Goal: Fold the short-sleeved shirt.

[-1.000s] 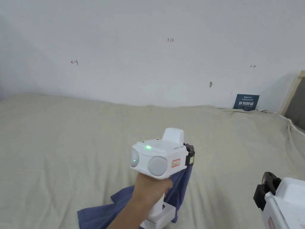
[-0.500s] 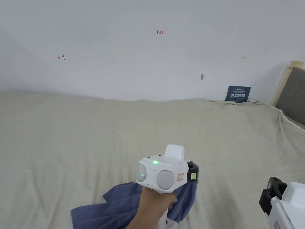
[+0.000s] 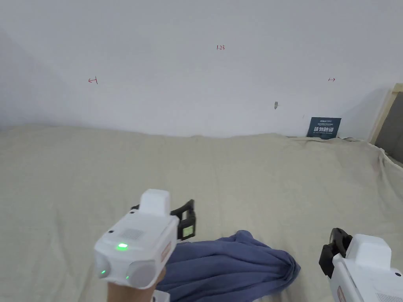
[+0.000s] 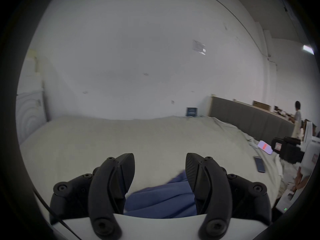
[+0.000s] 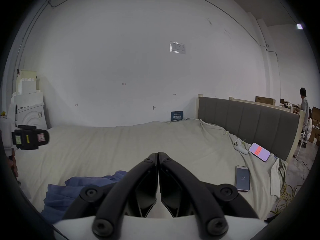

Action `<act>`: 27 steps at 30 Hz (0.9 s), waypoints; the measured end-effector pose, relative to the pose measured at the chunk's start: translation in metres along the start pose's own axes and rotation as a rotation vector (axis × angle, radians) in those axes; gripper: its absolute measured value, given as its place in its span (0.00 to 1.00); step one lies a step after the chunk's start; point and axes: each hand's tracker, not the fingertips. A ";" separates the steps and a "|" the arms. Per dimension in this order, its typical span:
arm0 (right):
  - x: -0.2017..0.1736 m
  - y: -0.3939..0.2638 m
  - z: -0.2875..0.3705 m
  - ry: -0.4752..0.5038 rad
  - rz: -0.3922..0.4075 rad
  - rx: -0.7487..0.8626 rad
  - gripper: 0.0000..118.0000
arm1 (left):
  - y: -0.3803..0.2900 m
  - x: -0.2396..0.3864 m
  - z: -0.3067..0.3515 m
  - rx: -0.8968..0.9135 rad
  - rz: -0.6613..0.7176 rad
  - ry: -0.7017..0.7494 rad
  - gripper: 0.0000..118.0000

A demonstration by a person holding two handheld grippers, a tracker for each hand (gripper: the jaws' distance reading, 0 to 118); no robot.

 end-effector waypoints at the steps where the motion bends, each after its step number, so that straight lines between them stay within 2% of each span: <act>1: -0.005 0.000 0.000 0.008 0.003 0.002 0.01 | -0.005 -0.013 0.004 0.004 -0.005 0.036 0.56; 2: -0.010 0.000 0.000 0.020 0.007 0.005 0.01 | -0.010 -0.025 0.012 0.012 -0.012 0.067 0.54; 5: -0.024 -0.002 -0.002 0.046 0.014 0.006 0.01 | -0.023 -0.053 0.034 0.015 -0.008 0.133 0.27; 7: -0.032 -0.005 -0.002 0.063 0.014 0.004 0.01 | -0.032 -0.066 0.046 0.011 -0.003 0.166 0.24; 10: -0.045 -0.008 -0.002 0.085 0.023 0.001 0.01 | -0.046 -0.082 0.058 -0.004 -0.003 0.200 0.08; 11: -0.049 -0.010 -0.003 0.092 0.025 -0.001 0.01 | -0.051 -0.087 0.061 -0.020 0.002 0.203 0.00; 17: -0.066 -0.015 -0.006 0.127 0.040 -0.014 0.01 | -0.073 -0.109 0.058 -0.129 0.070 0.187 0.00; 21: -0.070 -0.017 -0.007 0.139 0.048 -0.030 0.01 | -0.084 -0.124 0.034 -0.244 0.173 0.113 0.00; 27: -0.069 -0.021 -0.009 0.138 0.054 -0.043 0.01 | -0.099 -0.129 -0.013 -0.475 0.216 0.103 0.00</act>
